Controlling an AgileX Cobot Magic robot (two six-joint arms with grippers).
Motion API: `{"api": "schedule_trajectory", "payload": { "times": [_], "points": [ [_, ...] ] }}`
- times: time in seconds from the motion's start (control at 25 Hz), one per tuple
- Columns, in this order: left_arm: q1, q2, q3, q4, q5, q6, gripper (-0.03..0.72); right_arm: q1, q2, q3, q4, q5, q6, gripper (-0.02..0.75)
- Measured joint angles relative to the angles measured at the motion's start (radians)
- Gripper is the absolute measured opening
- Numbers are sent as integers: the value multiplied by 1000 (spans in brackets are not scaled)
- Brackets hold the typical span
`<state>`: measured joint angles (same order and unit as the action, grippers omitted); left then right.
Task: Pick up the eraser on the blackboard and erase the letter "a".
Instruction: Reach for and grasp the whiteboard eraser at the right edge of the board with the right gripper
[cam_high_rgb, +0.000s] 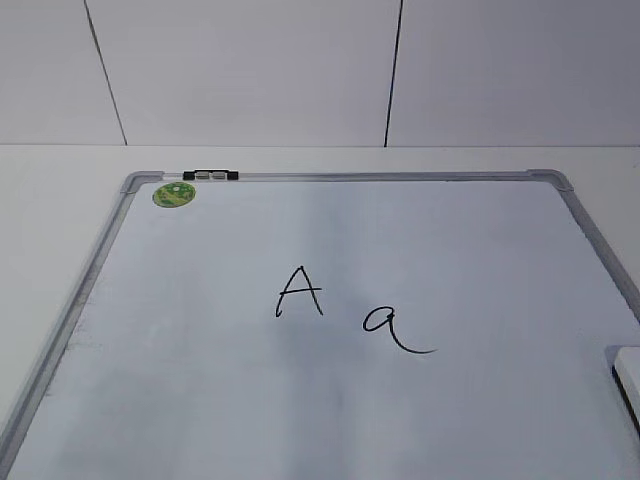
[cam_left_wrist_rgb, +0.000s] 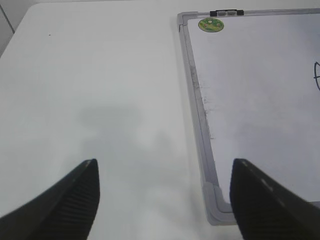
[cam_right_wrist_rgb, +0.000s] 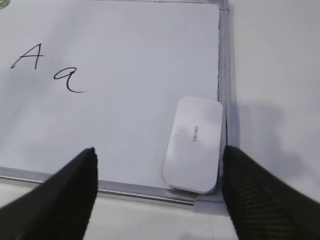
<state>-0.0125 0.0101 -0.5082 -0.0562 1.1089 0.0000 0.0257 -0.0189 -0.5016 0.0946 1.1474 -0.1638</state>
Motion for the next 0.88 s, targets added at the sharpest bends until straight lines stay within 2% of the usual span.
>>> {"api": "schedule_trajectory", "payload": {
  "times": [0.88],
  "points": [
    [0,0,0,0,0,0,592,0,0,0,0,0,0,592]
  ]
}}
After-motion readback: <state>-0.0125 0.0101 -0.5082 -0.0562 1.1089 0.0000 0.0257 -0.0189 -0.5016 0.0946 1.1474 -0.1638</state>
